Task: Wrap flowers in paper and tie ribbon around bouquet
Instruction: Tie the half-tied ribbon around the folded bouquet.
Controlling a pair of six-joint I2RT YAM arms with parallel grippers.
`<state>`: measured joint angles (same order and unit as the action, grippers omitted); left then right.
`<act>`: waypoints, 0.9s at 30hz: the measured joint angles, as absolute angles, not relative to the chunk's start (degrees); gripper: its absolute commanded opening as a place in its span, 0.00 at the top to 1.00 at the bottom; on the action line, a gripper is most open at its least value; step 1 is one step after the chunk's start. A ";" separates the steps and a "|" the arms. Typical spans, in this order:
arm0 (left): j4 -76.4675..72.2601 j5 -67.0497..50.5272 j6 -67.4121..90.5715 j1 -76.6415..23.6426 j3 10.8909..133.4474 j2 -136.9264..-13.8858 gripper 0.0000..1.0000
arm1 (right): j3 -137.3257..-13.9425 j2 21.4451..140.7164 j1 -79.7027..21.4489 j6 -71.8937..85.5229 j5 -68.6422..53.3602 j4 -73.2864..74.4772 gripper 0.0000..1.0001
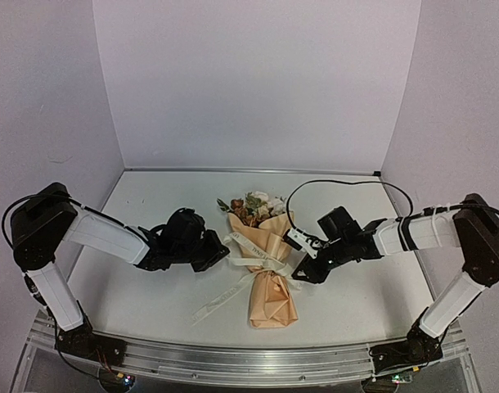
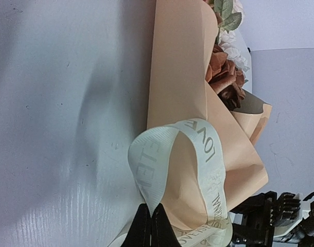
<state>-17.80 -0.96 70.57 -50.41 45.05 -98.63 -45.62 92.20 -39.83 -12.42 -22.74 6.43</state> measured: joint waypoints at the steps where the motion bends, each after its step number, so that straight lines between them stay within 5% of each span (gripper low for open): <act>1: -17.79 -1.28 70.33 -50.40 45.16 -98.63 1.00 | -45.84 92.42 -39.83 -12.28 -22.61 6.42 0.88; 4: -17.39 -1.75 69.54 -50.39 45.75 -98.63 1.00 | -46.02 92.58 -39.83 -12.20 -21.74 6.46 1.00; 27: -9.71 -7.29 53.75 -52.27 59.35 -105.73 1.00 | -38.89 84.17 -39.83 -13.02 0.37 10.87 1.00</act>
<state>-9.71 -7.29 53.75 -52.27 59.35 -105.73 -38.89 84.17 -39.83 -13.02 0.37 10.87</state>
